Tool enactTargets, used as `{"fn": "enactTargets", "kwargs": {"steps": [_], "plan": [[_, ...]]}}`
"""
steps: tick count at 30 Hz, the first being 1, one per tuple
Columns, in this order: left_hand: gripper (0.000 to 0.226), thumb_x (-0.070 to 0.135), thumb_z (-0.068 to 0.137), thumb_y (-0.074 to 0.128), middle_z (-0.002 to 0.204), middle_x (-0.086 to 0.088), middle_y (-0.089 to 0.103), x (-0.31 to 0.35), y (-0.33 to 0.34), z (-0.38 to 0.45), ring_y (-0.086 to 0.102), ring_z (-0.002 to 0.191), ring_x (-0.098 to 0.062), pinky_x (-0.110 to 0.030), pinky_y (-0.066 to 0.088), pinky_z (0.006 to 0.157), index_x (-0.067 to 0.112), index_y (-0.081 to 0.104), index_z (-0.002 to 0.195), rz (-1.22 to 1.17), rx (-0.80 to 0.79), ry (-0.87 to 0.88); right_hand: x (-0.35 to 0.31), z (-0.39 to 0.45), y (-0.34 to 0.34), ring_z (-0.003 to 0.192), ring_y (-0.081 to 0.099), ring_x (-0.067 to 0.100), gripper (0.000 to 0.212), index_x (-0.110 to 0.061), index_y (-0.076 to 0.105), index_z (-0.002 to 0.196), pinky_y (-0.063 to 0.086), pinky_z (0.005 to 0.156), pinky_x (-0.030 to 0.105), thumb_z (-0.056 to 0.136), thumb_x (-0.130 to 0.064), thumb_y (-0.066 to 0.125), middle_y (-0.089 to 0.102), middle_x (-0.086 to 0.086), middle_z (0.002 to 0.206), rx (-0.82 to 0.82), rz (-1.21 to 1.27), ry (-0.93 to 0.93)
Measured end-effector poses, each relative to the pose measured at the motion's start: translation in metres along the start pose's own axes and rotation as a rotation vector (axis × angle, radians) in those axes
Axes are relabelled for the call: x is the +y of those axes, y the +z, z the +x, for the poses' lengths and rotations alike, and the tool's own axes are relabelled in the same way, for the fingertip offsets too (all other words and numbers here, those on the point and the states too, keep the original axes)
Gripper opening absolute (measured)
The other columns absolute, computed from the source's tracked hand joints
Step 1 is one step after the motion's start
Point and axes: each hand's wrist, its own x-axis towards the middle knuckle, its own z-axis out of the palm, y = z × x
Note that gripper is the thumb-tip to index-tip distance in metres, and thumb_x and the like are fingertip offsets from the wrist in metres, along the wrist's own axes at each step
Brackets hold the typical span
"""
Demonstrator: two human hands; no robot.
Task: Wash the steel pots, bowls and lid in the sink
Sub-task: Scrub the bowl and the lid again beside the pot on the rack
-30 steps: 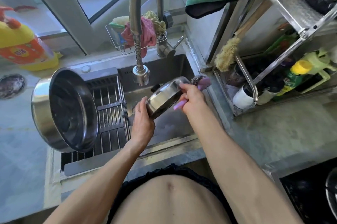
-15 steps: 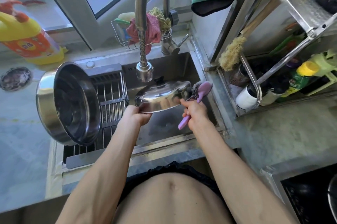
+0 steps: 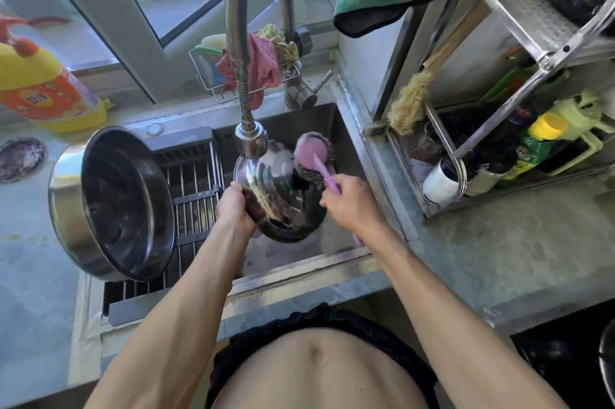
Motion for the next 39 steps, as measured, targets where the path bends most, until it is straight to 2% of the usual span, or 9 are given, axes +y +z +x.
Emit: {"fn": "enactTargets", "kwargs": {"steps": [3, 6, 11, 21, 24, 28, 32, 36, 39], "plan": [[0.027, 0.034, 0.102, 0.054, 0.086, -0.004, 0.069, 0.0, -0.004, 0.0, 0.07, 0.09, -0.025, -0.045, 0.059, 0.093, 0.021, 0.06, 0.079, 0.113, -0.041, 0.028, -0.011, -0.001, 0.0, 0.059, 0.051, 0.02, 0.01, -0.018, 0.063, 0.096, 0.038, 0.056, 0.03, 0.097, -0.017, 0.053, 0.055, 0.001, 0.072, -0.128, -0.256, -0.235], [0.025, 0.038, 0.097, 0.062, 0.077, -0.002, 0.067, 0.001, -0.006, -0.001, 0.068, 0.077, -0.023, -0.036, 0.058, 0.078, 0.019, 0.065, 0.082, 0.162, -0.074, 0.078, -0.014, 0.009, -0.005, 0.069, 0.06, 0.026, 0.022, -0.021, 0.058, 0.12, 0.042, 0.058, 0.033, 0.104, -0.026, 0.043, 0.058, 0.002, 0.077, 0.069, -0.473, -0.221], [0.027, 0.044, 0.089, 0.07, 0.077, -0.004, 0.072, 0.003, -0.017, 0.002, 0.07, 0.071, -0.023, -0.038, 0.061, 0.077, 0.018, 0.071, 0.086, 0.18, -0.019, 0.102, -0.035, -0.004, 0.009, 0.08, 0.064, 0.037, 0.025, -0.023, 0.056, 0.119, 0.045, 0.061, 0.039, 0.103, -0.024, 0.037, 0.068, 0.014, 0.089, -0.099, -0.508, -0.394], [0.036, 0.046, 0.089, 0.072, 0.071, -0.004, 0.071, 0.001, -0.026, 0.01, 0.068, 0.059, -0.02, -0.033, 0.059, 0.064, 0.011, 0.073, 0.096, 0.221, -0.073, 0.13, -0.04, 0.015, -0.003, 0.088, 0.066, 0.036, 0.052, -0.041, 0.047, 0.137, 0.048, 0.069, 0.041, 0.095, -0.012, 0.041, 0.068, 0.013, 0.099, -0.102, -0.57, -0.348], [0.033, 0.046, 0.087, 0.073, 0.075, -0.003, 0.074, 0.001, -0.026, 0.009, 0.071, 0.065, -0.02, -0.035, 0.06, 0.072, 0.013, 0.075, 0.092, 0.227, -0.052, 0.162, -0.035, 0.028, -0.016, 0.095, 0.065, 0.037, 0.046, -0.025, 0.049, 0.137, 0.048, 0.071, 0.043, 0.095, -0.01, 0.043, 0.066, 0.015, 0.106, 0.014, -0.612, -0.192], [0.03, 0.046, 0.087, 0.074, 0.075, -0.004, 0.071, 0.003, -0.029, 0.015, 0.068, 0.064, -0.021, -0.034, 0.058, 0.069, 0.016, 0.071, 0.083, 0.235, -0.082, 0.147, -0.046, 0.003, -0.003, 0.075, 0.057, 0.03, 0.045, -0.042, 0.049, 0.137, 0.044, 0.062, 0.039, 0.1, -0.018, 0.041, 0.06, 0.006, 0.087, -0.21, -0.515, -0.382], [0.031, 0.044, 0.09, 0.072, 0.096, -0.006, 0.078, 0.0, -0.03, 0.016, 0.074, 0.081, -0.024, -0.039, 0.063, 0.075, 0.015, 0.076, 0.101, 0.168, -0.163, 0.099, -0.03, 0.033, -0.022, 0.086, 0.064, 0.032, 0.039, -0.027, 0.052, 0.133, 0.042, 0.063, 0.037, 0.099, -0.013, 0.041, 0.058, 0.007, 0.088, 0.047, -0.55, -0.161], [0.058, 0.048, 0.082, 0.073, 0.122, -0.014, 0.073, 0.0, -0.033, 0.021, 0.071, 0.111, -0.035, -0.055, 0.056, 0.097, 0.008, 0.071, 0.124, 0.149, -0.193, 0.048, -0.035, 0.011, -0.007, 0.084, 0.063, 0.033, 0.041, -0.041, 0.05, 0.134, 0.045, 0.064, 0.038, 0.1, -0.02, 0.04, 0.063, 0.006, 0.094, -0.172, -0.53, -0.345], [0.05, 0.05, 0.086, 0.07, 0.118, -0.01, 0.076, 0.0, -0.033, 0.021, 0.073, 0.107, -0.031, -0.051, 0.056, 0.098, 0.013, 0.074, 0.119, 0.175, -0.17, 0.065, -0.022, 0.038, -0.025, 0.092, 0.063, 0.034, 0.041, -0.029, 0.053, 0.135, 0.045, 0.067, 0.039, 0.099, -0.015, 0.04, 0.066, 0.011, 0.107, 0.02, -0.573, -0.128]]}}
